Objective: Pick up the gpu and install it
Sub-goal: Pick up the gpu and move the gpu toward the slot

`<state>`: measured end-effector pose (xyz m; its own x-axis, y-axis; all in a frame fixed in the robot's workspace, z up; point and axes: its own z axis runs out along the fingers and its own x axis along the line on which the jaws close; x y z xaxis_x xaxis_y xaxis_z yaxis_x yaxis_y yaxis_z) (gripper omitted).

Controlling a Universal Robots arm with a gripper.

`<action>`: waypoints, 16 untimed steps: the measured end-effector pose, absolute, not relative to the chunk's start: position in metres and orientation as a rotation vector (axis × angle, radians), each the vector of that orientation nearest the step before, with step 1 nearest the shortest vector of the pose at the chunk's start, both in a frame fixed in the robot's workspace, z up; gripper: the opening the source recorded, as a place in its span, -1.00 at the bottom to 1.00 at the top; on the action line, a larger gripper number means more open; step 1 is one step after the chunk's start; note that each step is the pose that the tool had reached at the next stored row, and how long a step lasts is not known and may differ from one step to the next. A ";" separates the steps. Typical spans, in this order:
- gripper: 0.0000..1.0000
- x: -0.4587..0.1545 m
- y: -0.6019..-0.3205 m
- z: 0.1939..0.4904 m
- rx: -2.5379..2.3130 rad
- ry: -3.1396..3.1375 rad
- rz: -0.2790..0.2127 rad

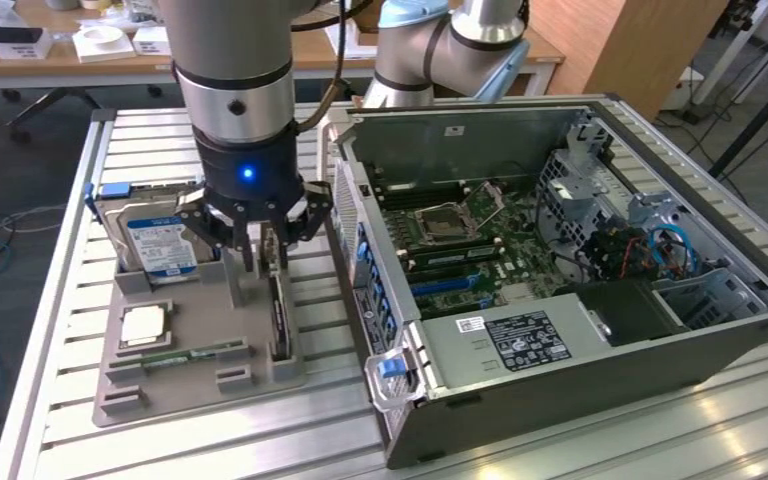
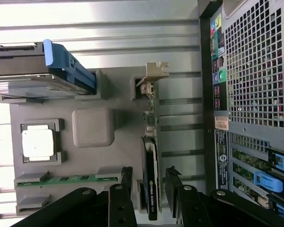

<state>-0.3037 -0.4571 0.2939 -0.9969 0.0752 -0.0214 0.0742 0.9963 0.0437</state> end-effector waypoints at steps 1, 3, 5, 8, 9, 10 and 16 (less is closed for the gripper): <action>-0.18 -0.304 -0.457 0.294 0.117 3.116 0.067; -0.18 -0.303 -0.457 0.294 0.116 3.116 0.067; -0.18 -0.302 -0.458 0.293 0.117 3.116 0.067; -0.18 -0.299 -0.459 0.293 0.117 3.119 0.067; -0.18 -0.298 -0.460 0.293 0.117 3.119 0.067; -0.18 -0.298 -0.460 0.293 0.117 3.119 0.067; -0.18 -0.297 -0.460 0.285 0.117 3.119 0.067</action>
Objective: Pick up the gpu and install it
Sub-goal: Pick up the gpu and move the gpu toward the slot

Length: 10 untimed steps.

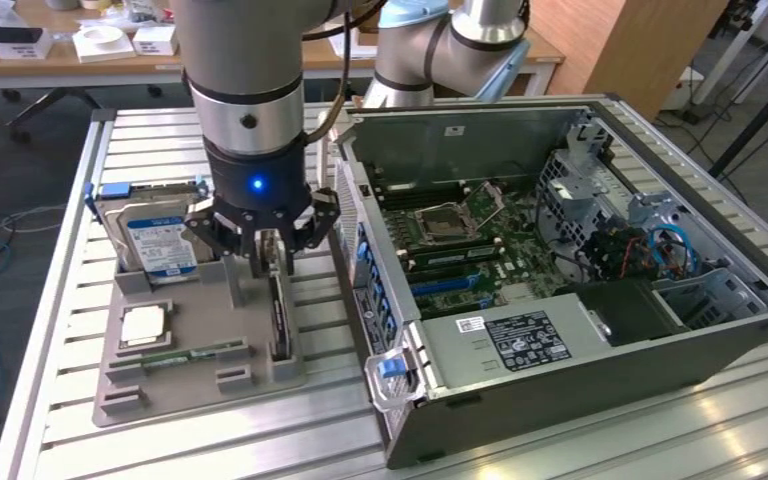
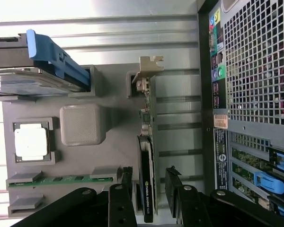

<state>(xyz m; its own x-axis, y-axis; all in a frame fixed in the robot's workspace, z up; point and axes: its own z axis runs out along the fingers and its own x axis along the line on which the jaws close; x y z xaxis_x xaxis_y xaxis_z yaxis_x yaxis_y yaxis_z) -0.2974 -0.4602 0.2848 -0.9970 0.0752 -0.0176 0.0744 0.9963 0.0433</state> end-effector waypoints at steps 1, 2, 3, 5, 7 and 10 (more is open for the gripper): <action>-0.18 -0.297 -0.460 0.283 0.117 3.120 0.067; -0.18 -0.297 -0.461 0.281 0.117 3.120 0.067; -0.18 -0.297 -0.461 0.280 0.117 3.120 0.067; -0.18 -0.296 -0.461 0.277 0.117 3.121 0.066; -0.18 -0.296 -0.462 0.273 0.117 3.121 0.067; -0.18 -0.296 -0.462 0.269 0.117 3.121 0.067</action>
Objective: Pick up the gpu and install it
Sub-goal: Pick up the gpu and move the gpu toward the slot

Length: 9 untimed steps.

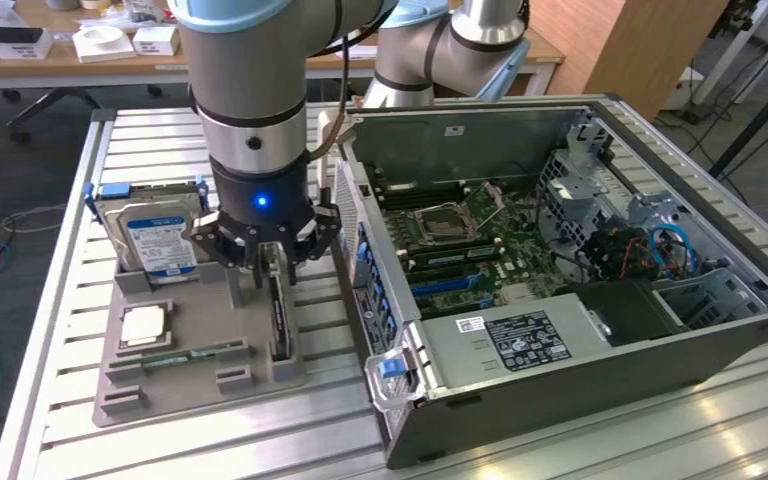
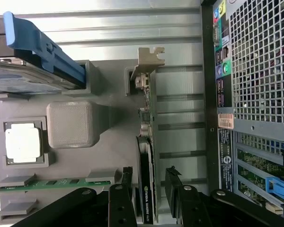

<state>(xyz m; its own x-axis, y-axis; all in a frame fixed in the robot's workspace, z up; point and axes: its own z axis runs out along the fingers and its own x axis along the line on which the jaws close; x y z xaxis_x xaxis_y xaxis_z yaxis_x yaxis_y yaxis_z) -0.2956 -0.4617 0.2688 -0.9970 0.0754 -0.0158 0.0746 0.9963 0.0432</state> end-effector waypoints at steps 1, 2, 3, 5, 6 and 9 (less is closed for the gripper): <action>-0.18 -0.295 -0.462 0.267 0.117 3.121 0.067; -0.18 -0.295 -0.462 0.266 0.117 3.121 0.067; -0.18 -0.295 -0.462 0.265 0.117 3.121 0.067; -0.18 -0.295 -0.462 0.266 0.117 3.122 0.066; -0.18 -0.295 -0.462 0.266 0.117 3.122 0.066; -0.18 -0.295 -0.462 0.265 0.112 3.122 0.067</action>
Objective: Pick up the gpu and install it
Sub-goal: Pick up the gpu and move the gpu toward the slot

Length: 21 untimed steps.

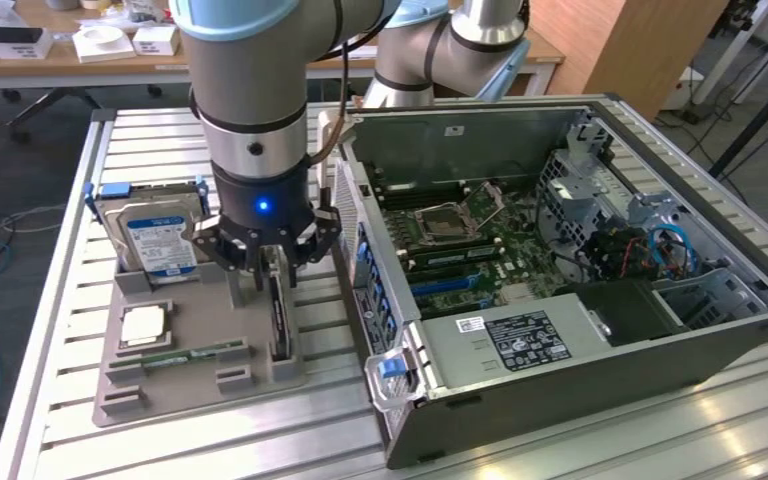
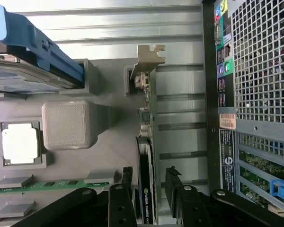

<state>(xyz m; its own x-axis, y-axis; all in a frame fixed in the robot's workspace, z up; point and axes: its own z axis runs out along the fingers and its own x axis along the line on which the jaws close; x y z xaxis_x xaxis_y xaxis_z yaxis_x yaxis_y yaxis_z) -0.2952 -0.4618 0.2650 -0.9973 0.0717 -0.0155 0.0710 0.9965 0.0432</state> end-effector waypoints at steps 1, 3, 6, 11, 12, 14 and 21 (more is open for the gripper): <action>-0.18 -0.295 -0.462 0.265 0.099 3.123 0.066; -0.18 -0.295 -0.462 0.265 0.073 3.124 0.067; -0.18 -0.295 -0.462 0.264 0.070 3.123 0.067; -0.18 -0.295 -0.462 0.258 0.059 3.124 0.067; -0.18 -0.295 -0.462 0.257 0.055 3.124 0.067; -0.18 -0.295 -0.462 0.257 0.037 3.125 0.067; -0.18 -0.295 -0.462 0.254 -0.021 3.125 0.068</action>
<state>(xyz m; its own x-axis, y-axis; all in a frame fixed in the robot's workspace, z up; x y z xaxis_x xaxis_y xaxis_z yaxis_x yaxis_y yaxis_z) -0.2952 -0.4617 0.2544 -0.9998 -0.0132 -0.0159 -0.0139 0.9990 0.0435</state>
